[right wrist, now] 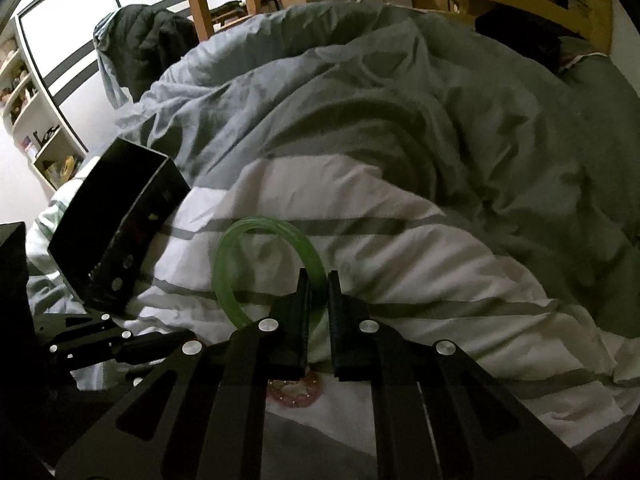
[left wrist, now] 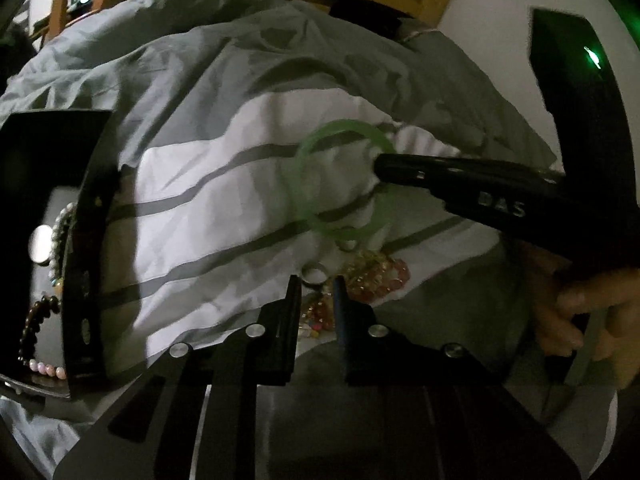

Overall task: Organize jewelry
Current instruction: 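Grasp the green jade bangle with the right gripper while the left gripper grasps the gold bead strand, then carry the bangle with the right gripper while the left gripper carries the strand to the box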

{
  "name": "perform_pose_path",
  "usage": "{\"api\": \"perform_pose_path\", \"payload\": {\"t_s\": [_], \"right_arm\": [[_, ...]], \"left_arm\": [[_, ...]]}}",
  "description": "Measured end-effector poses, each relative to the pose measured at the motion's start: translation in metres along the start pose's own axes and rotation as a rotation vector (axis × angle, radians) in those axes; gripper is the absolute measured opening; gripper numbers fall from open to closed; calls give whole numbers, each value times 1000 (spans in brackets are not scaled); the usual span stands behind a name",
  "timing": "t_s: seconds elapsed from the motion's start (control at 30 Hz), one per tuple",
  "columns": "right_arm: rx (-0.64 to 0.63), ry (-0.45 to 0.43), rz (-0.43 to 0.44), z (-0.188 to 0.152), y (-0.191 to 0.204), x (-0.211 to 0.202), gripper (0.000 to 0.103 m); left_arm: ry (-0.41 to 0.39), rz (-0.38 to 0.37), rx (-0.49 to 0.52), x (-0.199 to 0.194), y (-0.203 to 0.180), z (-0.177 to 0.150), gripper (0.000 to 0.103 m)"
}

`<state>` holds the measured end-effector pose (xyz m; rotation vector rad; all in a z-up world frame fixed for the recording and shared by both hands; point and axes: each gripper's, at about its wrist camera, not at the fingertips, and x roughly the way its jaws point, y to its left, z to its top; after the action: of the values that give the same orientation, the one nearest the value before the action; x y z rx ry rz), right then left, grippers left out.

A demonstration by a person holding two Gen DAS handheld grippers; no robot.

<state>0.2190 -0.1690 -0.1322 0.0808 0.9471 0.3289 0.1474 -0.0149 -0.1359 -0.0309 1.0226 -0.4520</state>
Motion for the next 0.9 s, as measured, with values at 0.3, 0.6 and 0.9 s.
{"api": "perform_pose_path", "payload": {"t_s": [0.3,0.6,0.9], "right_arm": [[15,2,-10,-3,-4,-3,9],[23,8,-16,-2,-6,-1,9],[26,8,-19,-3,-7,-1,9]], "left_arm": [[7,-37,44,0,-12,0,32],[74,-26,56,18,-12,-5,18],[47,-29,19,10,-2,-5,8]]}}
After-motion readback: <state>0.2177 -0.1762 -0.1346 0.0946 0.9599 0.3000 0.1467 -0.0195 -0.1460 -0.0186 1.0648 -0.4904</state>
